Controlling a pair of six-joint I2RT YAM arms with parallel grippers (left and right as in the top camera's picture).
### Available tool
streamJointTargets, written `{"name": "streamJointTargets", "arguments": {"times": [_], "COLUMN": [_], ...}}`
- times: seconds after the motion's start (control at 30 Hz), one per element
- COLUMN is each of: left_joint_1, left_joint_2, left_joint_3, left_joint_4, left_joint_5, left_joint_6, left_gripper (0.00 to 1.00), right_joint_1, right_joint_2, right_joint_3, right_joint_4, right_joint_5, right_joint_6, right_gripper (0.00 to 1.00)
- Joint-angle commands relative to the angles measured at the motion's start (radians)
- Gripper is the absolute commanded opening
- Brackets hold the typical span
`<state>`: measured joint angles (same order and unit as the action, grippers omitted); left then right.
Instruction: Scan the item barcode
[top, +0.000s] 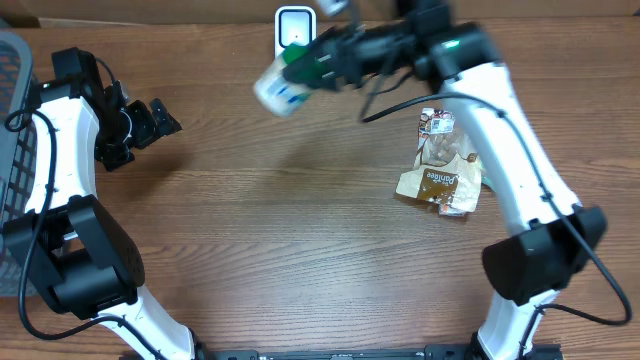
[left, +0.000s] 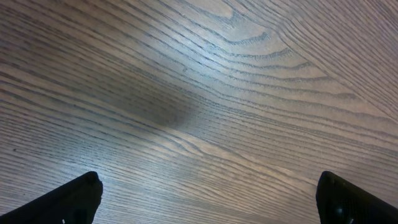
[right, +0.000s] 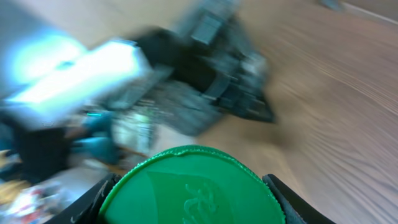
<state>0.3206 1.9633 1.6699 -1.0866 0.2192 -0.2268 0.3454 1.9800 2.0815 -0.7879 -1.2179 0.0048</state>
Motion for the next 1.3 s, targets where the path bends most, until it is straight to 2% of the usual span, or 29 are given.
{"name": "streamJointTargets", "arguments": {"times": [0.0, 0.27, 0.33, 0.43, 0.53, 0.57, 0.6, 0.67, 0.73, 0.8, 0.87, 1.03, 1.1, 1.27], "left_joint_1": [0.000, 0.000, 0.000, 0.000, 0.000, 0.000, 0.000, 0.000, 0.000, 0.000, 0.000, 0.000, 0.000, 0.000], "left_joint_2": [-0.021, -0.021, -0.021, -0.021, -0.021, -0.021, -0.021, -0.021, -0.021, -0.021, -0.021, -0.021, -0.021, -0.021], "left_joint_3": [0.019, 0.019, 0.019, 0.019, 0.019, 0.019, 0.019, 0.019, 0.019, 0.019, 0.019, 0.019, 0.019, 0.019], "left_joint_4": [-0.001, -0.001, -0.001, -0.001, -0.001, -0.001, -0.001, -0.001, -0.001, -0.001, -0.001, -0.001, -0.001, -0.001], "left_joint_5": [-0.017, -0.017, -0.017, -0.017, -0.017, -0.017, -0.017, -0.017, -0.017, -0.017, -0.017, -0.017, -0.017, -0.017], "left_joint_6": [0.014, 0.014, 0.014, 0.014, 0.014, 0.014, 0.014, 0.014, 0.014, 0.014, 0.014, 0.014, 0.014, 0.014], "left_gripper": [0.99, 1.00, 1.00, 0.99, 1.00, 1.00, 0.99, 1.00, 1.00, 1.00, 0.99, 1.00, 1.00, 1.00], "right_joint_1": [-0.064, -0.106, -0.105, -0.074, -0.009, 0.021, 0.048, 0.100, 0.129, 0.138, 0.139, 0.136, 0.136, 0.136], "right_joint_2": [-0.014, -0.015, -0.015, -0.014, -0.003, 0.011, 0.029, 0.083, 0.146, 0.203, 0.245, 0.348, 0.397, 0.489], "right_joint_3": [0.014, 0.014, 0.014, 0.014, 0.014, 0.014, 0.014, 0.014, 0.013, 0.013, 0.013, 0.013, 0.013, 0.013], "right_joint_4": [0.002, 0.003, 0.012, -0.013, -0.018, -0.004, 0.018, 0.106, 0.215, 0.317, 0.405, 0.690, 0.871, 1.103], "right_joint_5": [-0.352, -0.351, -0.272, 0.113, 0.626, 0.790, 0.924, 1.109, 1.181, 1.219, 1.229, 1.326, 1.402, 1.408], "right_joint_6": [0.021, 0.021, 0.021, 0.021, 0.017, -0.012, -0.048, -0.179, -0.357, -0.540, -0.640, -0.803, -0.878, -1.074], "right_gripper": [0.45, 0.45, 0.43, 0.43, 0.46, 0.53, 0.56, 0.57, 0.56, 0.56, 0.56, 0.56, 0.56, 0.56]}}
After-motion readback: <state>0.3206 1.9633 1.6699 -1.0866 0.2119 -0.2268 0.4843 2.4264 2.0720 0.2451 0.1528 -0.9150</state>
